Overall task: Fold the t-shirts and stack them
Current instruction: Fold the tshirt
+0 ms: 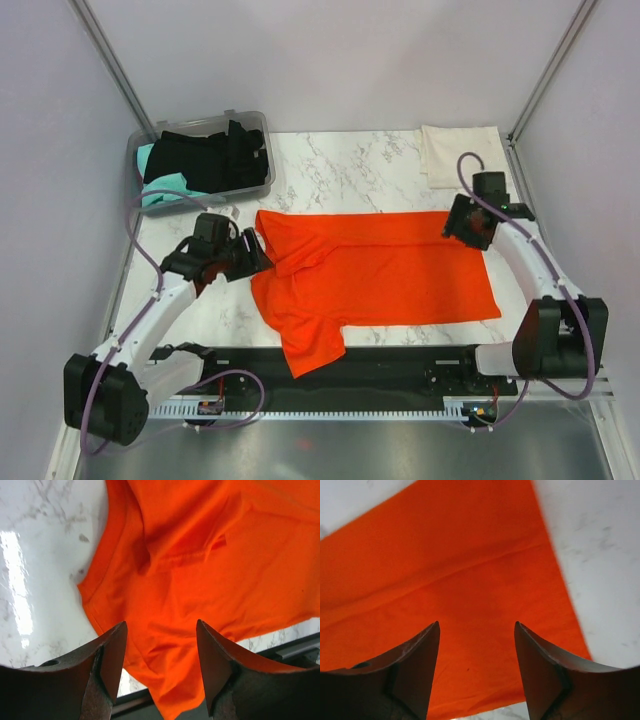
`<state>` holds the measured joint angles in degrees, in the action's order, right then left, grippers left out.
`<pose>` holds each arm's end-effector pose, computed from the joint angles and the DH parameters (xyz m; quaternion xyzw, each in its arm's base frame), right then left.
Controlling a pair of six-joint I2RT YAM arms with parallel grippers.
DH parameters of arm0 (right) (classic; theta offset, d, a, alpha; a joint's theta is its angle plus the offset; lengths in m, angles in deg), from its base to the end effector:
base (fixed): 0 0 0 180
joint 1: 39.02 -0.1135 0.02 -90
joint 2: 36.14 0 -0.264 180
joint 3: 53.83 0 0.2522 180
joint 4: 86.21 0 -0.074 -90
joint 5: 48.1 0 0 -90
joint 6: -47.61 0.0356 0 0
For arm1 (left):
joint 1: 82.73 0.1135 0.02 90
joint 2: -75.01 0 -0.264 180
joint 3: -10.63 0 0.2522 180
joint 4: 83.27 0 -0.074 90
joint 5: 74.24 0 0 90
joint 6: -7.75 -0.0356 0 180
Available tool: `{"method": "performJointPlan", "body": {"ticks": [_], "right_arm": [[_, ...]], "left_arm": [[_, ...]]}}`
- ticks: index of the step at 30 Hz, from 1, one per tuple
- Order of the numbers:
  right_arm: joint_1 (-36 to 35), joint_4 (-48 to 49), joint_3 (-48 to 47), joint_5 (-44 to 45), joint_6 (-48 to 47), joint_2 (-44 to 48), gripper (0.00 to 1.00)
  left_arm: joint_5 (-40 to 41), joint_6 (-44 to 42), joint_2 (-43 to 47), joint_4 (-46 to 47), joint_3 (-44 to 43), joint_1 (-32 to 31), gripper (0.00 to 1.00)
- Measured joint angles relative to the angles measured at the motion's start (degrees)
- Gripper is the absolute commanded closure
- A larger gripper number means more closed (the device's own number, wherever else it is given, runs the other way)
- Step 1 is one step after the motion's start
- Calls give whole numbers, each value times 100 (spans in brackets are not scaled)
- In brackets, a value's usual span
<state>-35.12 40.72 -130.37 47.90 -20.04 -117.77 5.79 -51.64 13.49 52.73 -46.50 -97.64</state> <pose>0.2896 -0.0235 0.2594 0.2320 0.9320 -0.0058 0.2784 0.2091 -0.0620 0.2447 -0.0966 0.9267 -0.2118 0.2949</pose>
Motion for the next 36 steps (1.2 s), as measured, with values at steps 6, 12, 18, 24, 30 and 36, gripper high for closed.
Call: {"method": "performJointPlan", "body": {"ticks": [6,12,18,24,30,36], "right_arm": [[-1978,13,1257,-997,415,1408,36],[-4669,509,2702,-1270,1700,3023,36],[-6312,1298,3626,-1141,2758,2826,34],[-7503,1965,3324,-730,3130,1447,33],[-7748,2581,3101,-459,3451,772,39],[-7757,2769,2800,-240,3646,188,53]], "left_arm": [[-225,507,592,-472,586,-136,37],[-345,1045,835,-778,1180,-136,40],[-382,1471,675,-911,1464,-133,39],[-356,1585,623,-887,1438,-136,38],[-170,1569,-109,-750,1198,-133,39],[37,1495,-741,-509,1163,-105,41]]}}
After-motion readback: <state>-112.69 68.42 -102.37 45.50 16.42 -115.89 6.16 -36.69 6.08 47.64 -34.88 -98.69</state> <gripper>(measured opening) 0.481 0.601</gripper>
